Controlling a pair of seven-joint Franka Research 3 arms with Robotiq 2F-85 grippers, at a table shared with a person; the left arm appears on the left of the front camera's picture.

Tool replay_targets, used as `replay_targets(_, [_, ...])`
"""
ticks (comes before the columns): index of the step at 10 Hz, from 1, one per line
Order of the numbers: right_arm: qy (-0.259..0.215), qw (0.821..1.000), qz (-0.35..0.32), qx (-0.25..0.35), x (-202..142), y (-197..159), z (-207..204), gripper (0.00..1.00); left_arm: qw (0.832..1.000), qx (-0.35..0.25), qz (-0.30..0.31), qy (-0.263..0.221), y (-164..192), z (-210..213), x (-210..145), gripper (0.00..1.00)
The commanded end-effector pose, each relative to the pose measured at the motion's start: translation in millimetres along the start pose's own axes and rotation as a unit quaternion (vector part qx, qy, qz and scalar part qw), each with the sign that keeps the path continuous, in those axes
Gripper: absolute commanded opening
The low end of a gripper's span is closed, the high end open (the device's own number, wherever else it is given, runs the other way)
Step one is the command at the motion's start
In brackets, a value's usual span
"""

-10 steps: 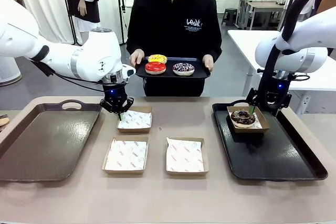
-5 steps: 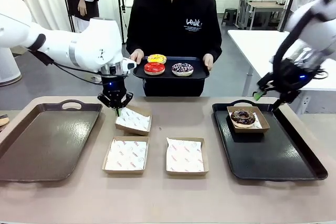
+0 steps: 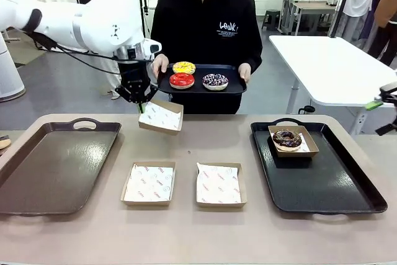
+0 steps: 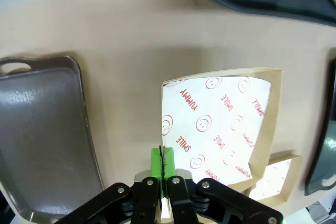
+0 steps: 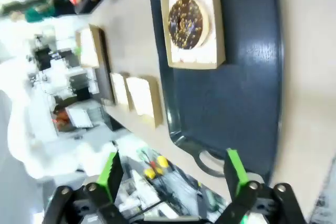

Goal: Individually package the donuts and arrange them on the tray.
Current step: Place the picked Paper togo box on the Handle tray while simultaneously picking up another Paper togo box from the table with the other hand.

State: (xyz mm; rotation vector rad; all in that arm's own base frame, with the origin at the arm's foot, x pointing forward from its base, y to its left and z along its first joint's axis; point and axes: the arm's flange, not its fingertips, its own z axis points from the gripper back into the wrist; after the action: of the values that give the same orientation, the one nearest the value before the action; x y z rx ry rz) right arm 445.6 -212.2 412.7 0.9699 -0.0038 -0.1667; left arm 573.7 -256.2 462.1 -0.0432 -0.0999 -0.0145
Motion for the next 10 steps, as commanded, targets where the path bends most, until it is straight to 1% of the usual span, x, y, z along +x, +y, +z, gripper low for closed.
replay_targets(1, [-0.037, 0.996, -0.022, 0.075, 0, -25, 4, 1.00, 1.000, 0.000, 0.014, -0.007, -6, 16, 1, 0.00])
replay_targets(3, [-0.064, 0.990, -0.024, 0.122, -20, -51, 23, 1.00, 1.000, 0.010, 0.022, -0.014, -10, 27, 3, 0.00])
replay_targets(5, [-0.089, 0.984, -0.023, 0.150, -39, -73, 36, 1.00, 0.999, 0.016, 0.030, -0.018, -13, 34, 3, 0.00])
replay_targets(7, [-0.100, 0.981, -0.023, 0.163, -47, -87, 40, 1.00, 0.999, 0.026, 0.041, -0.018, -15, 34, 5, 0.00])
replay_targets(8, [-0.102, 0.981, -0.022, 0.166, -48, -90, 41, 1.00, 1.000, 0.004, 0.019, -0.017, -9, 31, 3, 0.00])
replay_targets(9, [-0.103, 0.982, -0.006, 0.158, -45, -91, 40, 1.00, 1.000, 0.004, 0.019, -0.017, -9, 31, 3, 0.00])
replay_targets(10, [-0.105, 0.983, -0.007, 0.147, -36, -87, 36, 1.00, 1.000, 0.004, 0.019, -0.017, -9, 31, 3, 0.00])
